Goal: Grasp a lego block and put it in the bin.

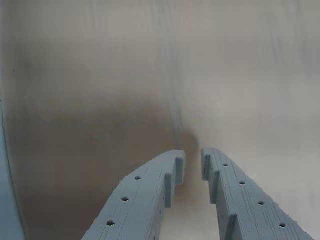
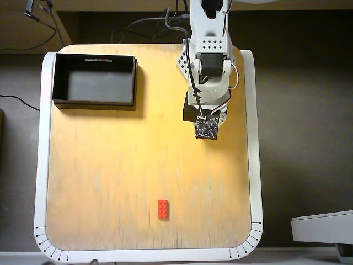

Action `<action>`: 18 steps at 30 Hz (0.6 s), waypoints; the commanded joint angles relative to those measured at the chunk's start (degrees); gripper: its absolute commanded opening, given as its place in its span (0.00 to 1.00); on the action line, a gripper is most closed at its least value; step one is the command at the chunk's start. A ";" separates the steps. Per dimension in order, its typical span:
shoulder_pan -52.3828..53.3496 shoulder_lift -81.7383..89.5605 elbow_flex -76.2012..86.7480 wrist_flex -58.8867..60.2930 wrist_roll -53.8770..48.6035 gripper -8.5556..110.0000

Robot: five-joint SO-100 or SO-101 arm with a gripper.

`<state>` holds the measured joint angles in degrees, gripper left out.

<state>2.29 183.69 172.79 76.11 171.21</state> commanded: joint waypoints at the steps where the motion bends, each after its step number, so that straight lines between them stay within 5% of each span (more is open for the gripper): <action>1: -1.41 5.19 9.05 0.26 -0.62 0.08; 18: -2.64 5.19 9.05 0.26 2.37 0.08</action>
<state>1.05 183.69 172.79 76.11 171.21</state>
